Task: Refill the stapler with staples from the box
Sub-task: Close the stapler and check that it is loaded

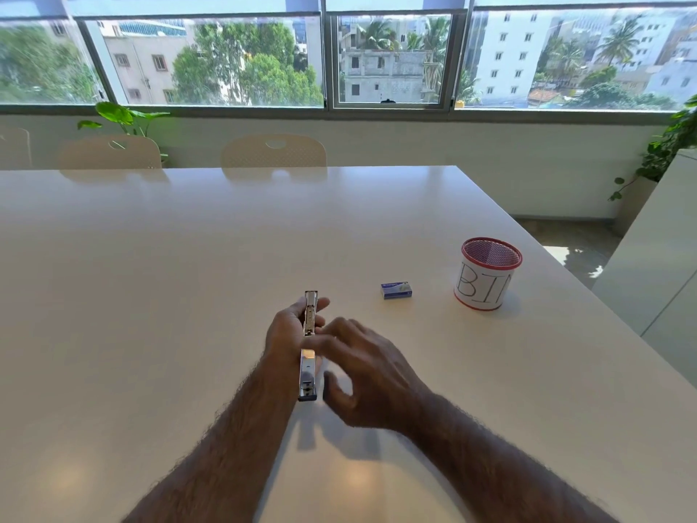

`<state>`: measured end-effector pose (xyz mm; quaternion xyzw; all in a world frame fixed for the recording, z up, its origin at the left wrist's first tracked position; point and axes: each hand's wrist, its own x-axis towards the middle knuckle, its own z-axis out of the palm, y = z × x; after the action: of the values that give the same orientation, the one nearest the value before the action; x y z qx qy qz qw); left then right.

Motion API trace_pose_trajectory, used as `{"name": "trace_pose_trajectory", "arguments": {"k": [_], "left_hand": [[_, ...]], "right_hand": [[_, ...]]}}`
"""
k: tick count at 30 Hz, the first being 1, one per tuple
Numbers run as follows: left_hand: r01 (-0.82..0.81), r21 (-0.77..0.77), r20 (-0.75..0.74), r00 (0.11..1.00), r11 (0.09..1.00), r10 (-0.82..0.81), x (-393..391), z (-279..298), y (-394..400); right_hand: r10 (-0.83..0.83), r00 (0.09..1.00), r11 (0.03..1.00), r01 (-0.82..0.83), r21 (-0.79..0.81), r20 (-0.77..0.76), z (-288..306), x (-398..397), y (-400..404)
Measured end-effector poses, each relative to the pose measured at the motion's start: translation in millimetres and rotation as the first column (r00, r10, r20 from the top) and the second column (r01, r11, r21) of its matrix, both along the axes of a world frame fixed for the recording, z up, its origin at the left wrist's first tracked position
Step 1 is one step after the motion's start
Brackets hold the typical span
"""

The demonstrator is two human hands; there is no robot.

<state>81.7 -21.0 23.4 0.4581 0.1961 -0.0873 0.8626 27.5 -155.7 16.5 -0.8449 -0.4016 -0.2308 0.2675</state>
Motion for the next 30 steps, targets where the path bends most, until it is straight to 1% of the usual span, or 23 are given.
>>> {"name": "trace_pose_trajectory", "arguments": {"k": [2, 4, 6, 8, 11, 12, 15, 17, 18, 20, 21, 23, 25, 27, 29, 30], "left_hand": [[-0.039, 0.064, 0.012, 0.999, 0.997, 0.039, 1, -2, 5], [-0.061, 0.075, 0.011, 0.998, 0.995, 0.06, 0, -3, 7], [-0.072, 0.041, -0.005, 0.997, 0.997, 0.072, -1, -2, 4], [-0.072, -0.009, -0.02, 0.997, 0.997, 0.072, -3, 0, -2], [-0.06, -0.084, -0.007, 0.998, 0.995, 0.06, -9, 4, -11], [-0.07, -0.071, 0.006, 0.997, 0.995, 0.071, -12, 3, -13], [-0.109, 0.067, 0.07, 0.992, 0.992, 0.105, -17, 2, -21], [-0.138, 0.11, 0.076, 0.989, 0.984, 0.131, -20, 2, -26], [-0.145, 0.122, 0.077, 0.988, 0.982, 0.136, -21, 2, -29], [-0.147, 0.16, 0.079, 0.988, 0.976, 0.136, -23, 1, -34], [-0.153, 0.184, 0.078, 0.987, 0.971, 0.14, -24, -1, -36], [-0.163, 0.246, 0.066, 0.986, 0.956, 0.151, -24, -3, -39], [-0.178, 0.307, 0.08, 0.984, 0.935, 0.161, -24, -3, -40], [-0.187, 0.391, 0.118, 0.981, 0.901, 0.152, -24, -4, -41], [-0.18, 0.489, 0.17, 0.979, 0.853, 0.109, -26, -5, -43], [-0.177, 0.536, 0.199, 0.977, 0.826, 0.08, -27, -7, -45]], "right_hand": [[0.038, 0.999, 0.999, -0.038, -0.037, 0.023, -1, -3, 3], [0.031, 0.996, 0.999, -0.032, 0.009, 0.084, -1, -2, 5], [0.013, 0.995, 0.997, -0.02, 0.078, 0.095, 1, 1, 5], [-0.008, 1.0, 0.98, 0.004, 0.198, 0.016, 1, 2, 6], [-0.036, 0.989, 0.919, 0.089, 0.383, -0.144, 1, 6, 10], [-0.047, 0.981, 0.897, 0.125, 0.425, -0.189, 1, 8, 11], [-0.051, 0.96, 0.82, 0.197, 0.538, -0.274, 2, 15, 15], [-0.062, 0.938, 0.773, 0.262, 0.578, -0.342, 1, 20, 18], [-0.075, 0.913, 0.758, 0.313, 0.572, -0.401, 1, 22, 19], [-0.07, 0.821, 0.727, 0.43, 0.535, -0.566, 1, 28, 18], [-0.012, 0.76, 0.702, 0.47, 0.536, -0.65, 1, 30, 18], [0.184, 0.627, 0.637, 0.51, 0.578, -0.757, 2, 32, 15], [0.325, 0.514, 0.591, 0.545, 0.595, -0.794, 3, 32, 15], [0.411, 0.413, 0.551, 0.598, 0.582, -0.813, 3, 35, 15], [0.514, 0.331, 0.472, 0.662, 0.583, -0.791, 5, 37, 15], [0.566, 0.304, 0.421, 0.693, 0.586, -0.767, 5, 38, 14]]}}
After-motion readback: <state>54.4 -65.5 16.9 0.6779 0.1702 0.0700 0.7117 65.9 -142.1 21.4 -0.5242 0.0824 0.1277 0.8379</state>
